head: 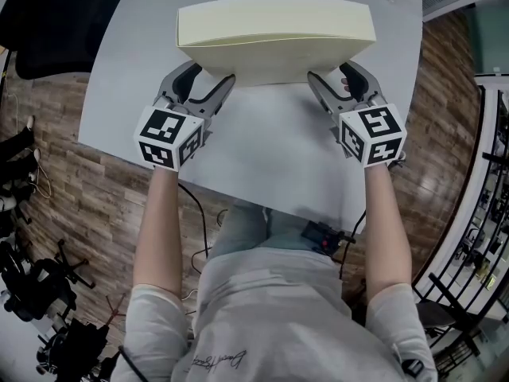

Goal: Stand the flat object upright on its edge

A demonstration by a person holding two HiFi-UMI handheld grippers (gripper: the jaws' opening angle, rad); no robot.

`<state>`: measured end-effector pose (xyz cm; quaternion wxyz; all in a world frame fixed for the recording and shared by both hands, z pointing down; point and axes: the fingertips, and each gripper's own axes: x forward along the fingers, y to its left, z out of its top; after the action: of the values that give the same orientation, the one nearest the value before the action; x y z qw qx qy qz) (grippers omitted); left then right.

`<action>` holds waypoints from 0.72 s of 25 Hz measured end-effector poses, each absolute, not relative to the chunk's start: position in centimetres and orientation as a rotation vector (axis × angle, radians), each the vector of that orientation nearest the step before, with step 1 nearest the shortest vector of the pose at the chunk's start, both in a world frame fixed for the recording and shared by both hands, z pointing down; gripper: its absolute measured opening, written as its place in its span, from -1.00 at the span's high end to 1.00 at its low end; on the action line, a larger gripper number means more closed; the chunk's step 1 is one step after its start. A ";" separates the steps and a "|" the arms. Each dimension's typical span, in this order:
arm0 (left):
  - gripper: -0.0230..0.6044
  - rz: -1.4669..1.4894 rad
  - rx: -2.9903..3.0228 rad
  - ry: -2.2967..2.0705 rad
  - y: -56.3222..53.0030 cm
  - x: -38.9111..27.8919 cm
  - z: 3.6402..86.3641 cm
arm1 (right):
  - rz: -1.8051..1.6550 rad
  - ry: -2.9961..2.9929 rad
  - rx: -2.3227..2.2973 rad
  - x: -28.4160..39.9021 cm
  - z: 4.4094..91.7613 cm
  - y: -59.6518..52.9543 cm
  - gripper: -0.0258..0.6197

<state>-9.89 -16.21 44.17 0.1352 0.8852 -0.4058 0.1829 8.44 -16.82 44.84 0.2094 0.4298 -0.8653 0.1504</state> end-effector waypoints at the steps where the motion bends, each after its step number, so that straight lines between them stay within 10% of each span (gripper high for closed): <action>1: 0.09 0.526 2.561 -1.179 -16.2 -9.9 44.2 | 0.416 -2.405 1.197 8.4 44.8 -16.8 0.07; 18: -0.01 0.528 2.508 -1.240 -16.3 -9.9 44.6 | 0.440 -2.384 1.250 8.5 45.1 -17.2 0.04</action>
<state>-9.94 -16.27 44.65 0.1465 0.8714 -0.4308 0.1833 8.48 -17.19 45.08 0.2056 0.4487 -0.8553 0.1577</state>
